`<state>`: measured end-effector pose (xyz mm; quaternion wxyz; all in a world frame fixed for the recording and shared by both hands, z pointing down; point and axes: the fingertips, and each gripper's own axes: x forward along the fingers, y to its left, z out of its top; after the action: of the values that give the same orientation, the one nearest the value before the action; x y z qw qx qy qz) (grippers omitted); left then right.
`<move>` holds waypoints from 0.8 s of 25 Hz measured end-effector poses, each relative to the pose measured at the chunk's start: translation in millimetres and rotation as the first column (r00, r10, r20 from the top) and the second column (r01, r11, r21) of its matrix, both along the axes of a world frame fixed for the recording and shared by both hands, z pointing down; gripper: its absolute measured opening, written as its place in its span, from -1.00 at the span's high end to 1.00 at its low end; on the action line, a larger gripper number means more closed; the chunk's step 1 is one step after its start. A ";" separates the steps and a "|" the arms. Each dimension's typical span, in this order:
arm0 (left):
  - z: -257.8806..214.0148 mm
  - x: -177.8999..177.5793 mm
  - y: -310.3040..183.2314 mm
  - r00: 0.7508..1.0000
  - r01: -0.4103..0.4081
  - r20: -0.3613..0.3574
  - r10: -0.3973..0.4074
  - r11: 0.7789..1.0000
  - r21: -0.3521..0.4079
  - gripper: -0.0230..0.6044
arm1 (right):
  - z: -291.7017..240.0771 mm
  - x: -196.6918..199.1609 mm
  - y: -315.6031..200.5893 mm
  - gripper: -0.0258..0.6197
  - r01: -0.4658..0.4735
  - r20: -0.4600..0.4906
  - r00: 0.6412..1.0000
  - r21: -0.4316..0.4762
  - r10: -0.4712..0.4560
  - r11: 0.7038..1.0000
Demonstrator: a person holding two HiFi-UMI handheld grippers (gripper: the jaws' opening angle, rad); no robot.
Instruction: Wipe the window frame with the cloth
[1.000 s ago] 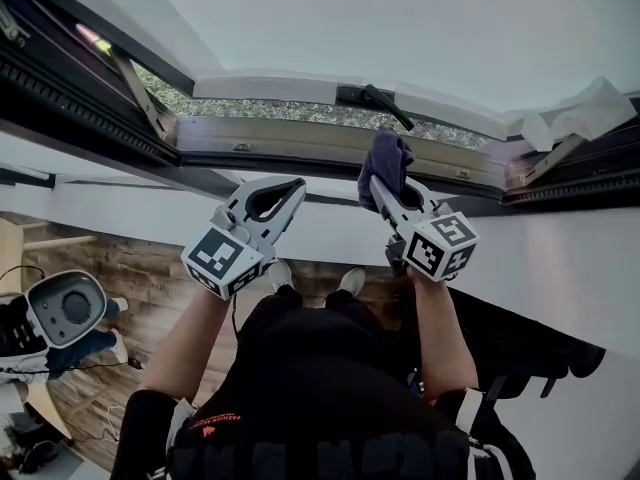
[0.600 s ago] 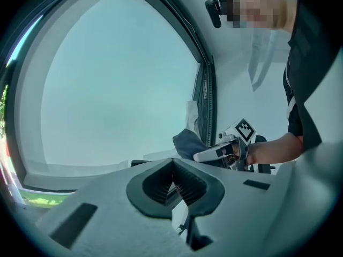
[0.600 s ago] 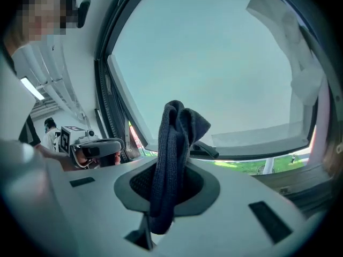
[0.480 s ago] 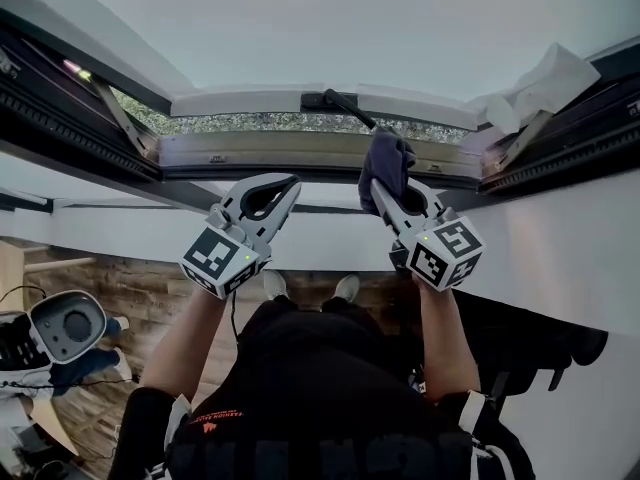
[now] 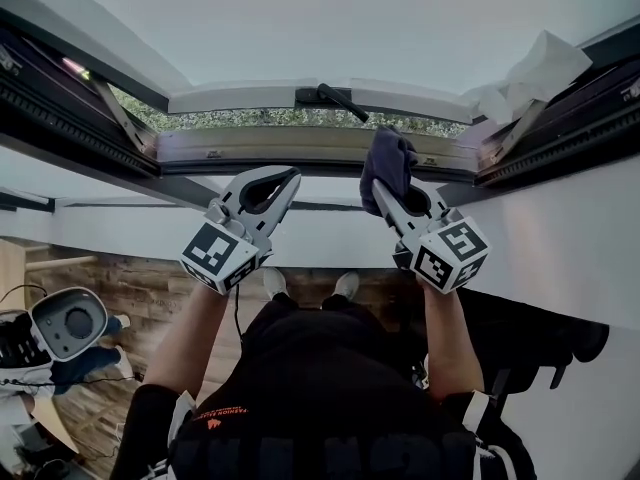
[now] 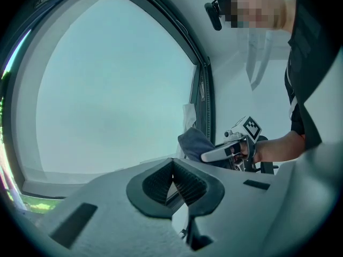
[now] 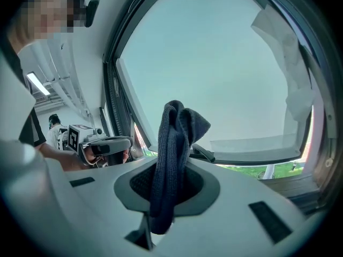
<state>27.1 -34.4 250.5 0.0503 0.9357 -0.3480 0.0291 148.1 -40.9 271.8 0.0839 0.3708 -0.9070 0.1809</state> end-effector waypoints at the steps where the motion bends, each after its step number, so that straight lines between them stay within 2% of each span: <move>1: 0.6 0.9 1.0 1.000 -0.001 -0.002 0.001 1.000 0.001 0.87 | -0.5 -0.5 0.9 0.77 0.003 -0.001 1.000 0.001 -0.003 1.000; 20: 9.8 -4.8 22.8 1.000 -0.012 -0.023 0.012 1.000 -0.015 0.87 | 0.3 -31.4 15.5 0.77 0.048 -0.010 0.999 -0.001 -0.048 0.999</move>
<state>22.3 -11.5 260.3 0.0611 0.9377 -0.3415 0.0214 116.7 -25.4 272.1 0.0931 0.3497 -0.9152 0.1774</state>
